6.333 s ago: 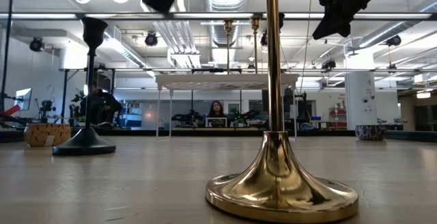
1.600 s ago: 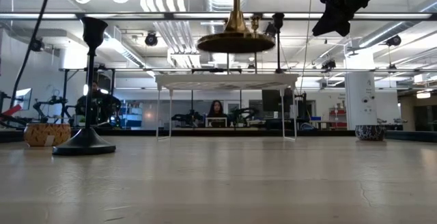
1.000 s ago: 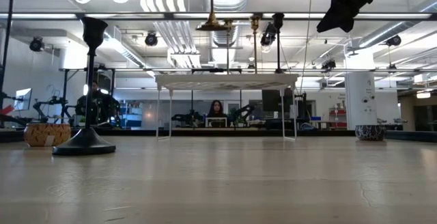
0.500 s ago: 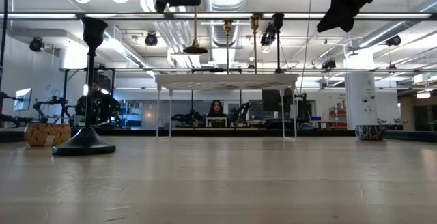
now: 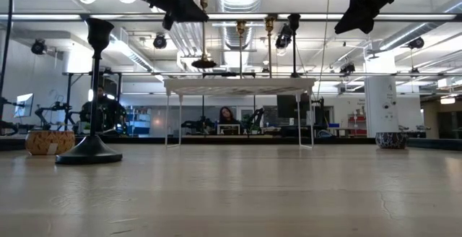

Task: Pick & Place candle stick holders
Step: Put the gold candle holder on the shelf

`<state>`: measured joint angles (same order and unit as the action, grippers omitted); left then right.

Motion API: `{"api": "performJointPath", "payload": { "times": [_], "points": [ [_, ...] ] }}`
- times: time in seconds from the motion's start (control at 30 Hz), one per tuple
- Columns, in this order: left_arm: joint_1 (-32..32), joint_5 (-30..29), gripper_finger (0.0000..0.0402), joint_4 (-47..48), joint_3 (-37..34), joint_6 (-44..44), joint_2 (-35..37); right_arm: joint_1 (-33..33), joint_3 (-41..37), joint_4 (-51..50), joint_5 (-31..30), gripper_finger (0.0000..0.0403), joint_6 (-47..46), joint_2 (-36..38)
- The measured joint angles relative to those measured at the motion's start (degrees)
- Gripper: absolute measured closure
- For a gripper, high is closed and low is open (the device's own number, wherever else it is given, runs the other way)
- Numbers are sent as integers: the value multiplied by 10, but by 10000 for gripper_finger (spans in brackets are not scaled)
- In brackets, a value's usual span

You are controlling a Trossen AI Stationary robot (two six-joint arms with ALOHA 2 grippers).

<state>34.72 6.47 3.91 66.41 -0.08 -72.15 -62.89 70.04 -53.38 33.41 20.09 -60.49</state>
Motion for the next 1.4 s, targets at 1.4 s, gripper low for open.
{"api": "performJointPath", "payload": {
  "times": [1.4],
  "points": [
    [31,20,382,-26,-6,5,-83,0,0,-2,0,339,-6,0]
  ]
}}
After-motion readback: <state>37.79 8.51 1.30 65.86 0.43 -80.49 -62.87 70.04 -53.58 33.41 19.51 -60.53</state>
